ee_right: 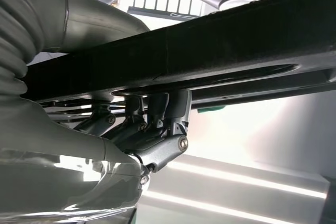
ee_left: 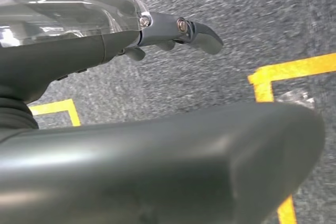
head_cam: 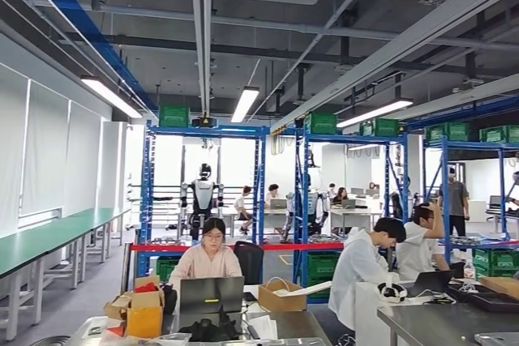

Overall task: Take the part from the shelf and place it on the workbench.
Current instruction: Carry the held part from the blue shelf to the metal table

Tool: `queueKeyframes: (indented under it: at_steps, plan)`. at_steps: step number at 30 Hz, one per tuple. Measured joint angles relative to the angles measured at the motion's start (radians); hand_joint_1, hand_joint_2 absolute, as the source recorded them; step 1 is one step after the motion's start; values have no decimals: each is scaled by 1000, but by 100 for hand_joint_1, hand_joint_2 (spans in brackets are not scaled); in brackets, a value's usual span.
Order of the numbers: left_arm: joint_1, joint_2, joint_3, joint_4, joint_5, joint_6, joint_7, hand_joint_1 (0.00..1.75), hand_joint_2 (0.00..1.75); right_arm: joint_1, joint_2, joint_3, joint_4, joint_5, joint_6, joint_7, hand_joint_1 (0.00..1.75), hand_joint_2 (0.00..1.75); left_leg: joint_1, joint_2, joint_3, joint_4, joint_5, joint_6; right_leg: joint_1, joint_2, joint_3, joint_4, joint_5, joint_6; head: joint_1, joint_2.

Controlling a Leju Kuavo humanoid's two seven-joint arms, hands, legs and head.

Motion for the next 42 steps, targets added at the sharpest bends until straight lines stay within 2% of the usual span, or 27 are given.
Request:
queueKeyframes:
  at_steps: [3,5,6,8,9,10,11,13,14,15,17,20,21,24,25,26,28,29,30,33,35,37,39,40,41,42]
  plan:
    - [0,0,0,0,0,0,0,0,175,-1,0,0,-1,-1,0,0,175,175,-4,-1,9,-12,-17,24,-1,0,1,6,-8,13,0,0]
    - [1,1,0,0,0,0,-1,0,175,-2,0,-1,-1,-1,0,0,175,175,-3,-2,20,-14,-23,37,-4,0,-16,50,-26,22,0,0]
    - [1,1,0,0,0,0,-1,0,175,-3,0,-1,-1,-1,0,0,175,175,-3,-2,26,-15,-27,42,-5,0,-44,101,-44,26,0,0]
    - [-1,2,0,0,0,0,-1,0,175,-1,0,-1,-1,-1,0,0,175,175,-6,-2,35,-14,-37,49,-6,0,-127,235,-87,29,0,0]
    - [-1,2,0,0,0,0,-1,0,175,1,0,-1,-1,-1,0,0,175,175,-9,-2,40,-14,-42,51,-6,0,-165,284,-95,28,-1,0]
    - [0,2,0,0,0,0,-1,0,175,2,0,-1,-1,-1,0,0,175,175,-11,-3,47,-14,-48,52,-5,0,-187,300,-85,25,-1,0]
    - [0,2,0,0,0,0,-1,0,175,2,0,-1,-1,-1,0,0,175,175,-13,-4,56,-15,-54,52,-2,1,-191,278,-56,20,-1,0]
    - [1,0,0,0,0,0,-1,0,175,1,0,-1,-1,-1,0,0,175,175,-14,-6,77,-17,-69,50,9,1,-155,155,34,2,0,0]
    - [0,-1,0,0,0,0,-1,0,175,0,0,-1,-1,-1,0,0,175,175,-13,-7,86,-19,-74,48,16,1,-136,98,58,-8,0,0]
    - [-1,-2,0,0,0,0,-1,0,175,-1,0,-1,-1,-1,0,0,175,175,-12,-8,91,-23,-79,44,22,2,-121,55,70,-18,-1,0]
    - [-1,-4,0,0,0,0,0,0,175,-2,0,-2,-1,-1,0,0,175,175,-11,-7,100,-25,-80,34,27,2,-109,24,63,-30,-1,1]
    - [-2,-4,0,0,0,0,0,0,175,-4,2,-2,-2,0,0,0,175,175,-12,-5,106,1,-97,26,17,-1,-74,-4,70,-36,-1,1]
    - [-4,-3,0,0,0,0,-1,0,175,-4,4,-2,-3,0,-1,0,175,175,-11,-5,89,38,-115,23,14,-1,-63,-10,69,-37,-1,1]
    - [-1,4,0,0,0,0,-1,0,175,4,10,0,-4,5,-7,2,175,175,-7,-5,-14,195,-174,8,13,-1,-48,-11,55,-38,-1,0]
    - [2,6,0,0,0,0,-1,0,175,9,11,0,-4,6,-9,4,175,175,-5,-5,-38,215,-171,4,12,0,-42,-11,49,-36,-1,0]
    - [4,7,0,0,0,0,-1,0,175,12,12,1,-4,7,-11,6,175,175,-2,-4,-47,203,-150,0,10,1,-34,-11,43,-34,-1,0]
    - [7,8,0,0,0,0,-1,0,175,15,14,3,-4,8,-12,9,175,175,5,-4,-22,101,-63,-11,4,1,-14,-8,26,-24,-1,0]
    - [7,8,0,0,0,-1,-1,0,175,15,16,3,-4,9,-13,9,175,175,5,-3,-6,49,-36,-15,2,1,-7,-5,18,-18,-1,0]
    - [6,8,0,0,0,-1,-2,0,175,14,17,4,-4,9,-13,10,175,175,4,-3,5,11,-20,-11,1,1,-3,-1,11,-11,-1,0]
    - [8,8,0,0,0,-1,-2,0,175,14,18,5,-5,10,-13,11,175,175,-4,-1,11,-10,-25,21,1,2,-2,7,-3,7,-2,1]
    - [9,9,0,0,0,-1,-4,0,175,13,18,5,-8,10,-14,11,175,175,-3,-2,20,-13,-27,33,-1,1,-7,29,-15,15,-2,0]
    - [7,10,0,0,0,-1,-5,0,175,10,18,5,-11,10,-13,11,175,175,-3,-2,29,-15,-33,42,-5,1,-54,120,-51,24,-2,0]
    - [5,10,0,0,0,-1,-5,0,175,11,18,5,-11,10,-13,11,175,175,-5,-2,37,-14,-42,47,-7,1,-136,249,-94,28,-2,0]
    - [6,10,0,0,0,-1,-5,0,175,13,17,5,-11,10,-13,11,175,175,-7,-2,42,-14,-47,48,-6,1,-167,286,-98,27,-2,0]
    - [6,10,0,0,0,-1,-5,0,175,14,17,5,-11,9,-13,11,175,175,-9,-3,49,-14,-53,48,-6,1,-182,290,-84,24,-2,0]
    - [6,10,0,0,0,-1,-5,0,175,14,17,5,-11,9,-13,11,175,175,-10,-4,57,-15,-59,48,-4,1,-178,256,-50,19,-2,0]
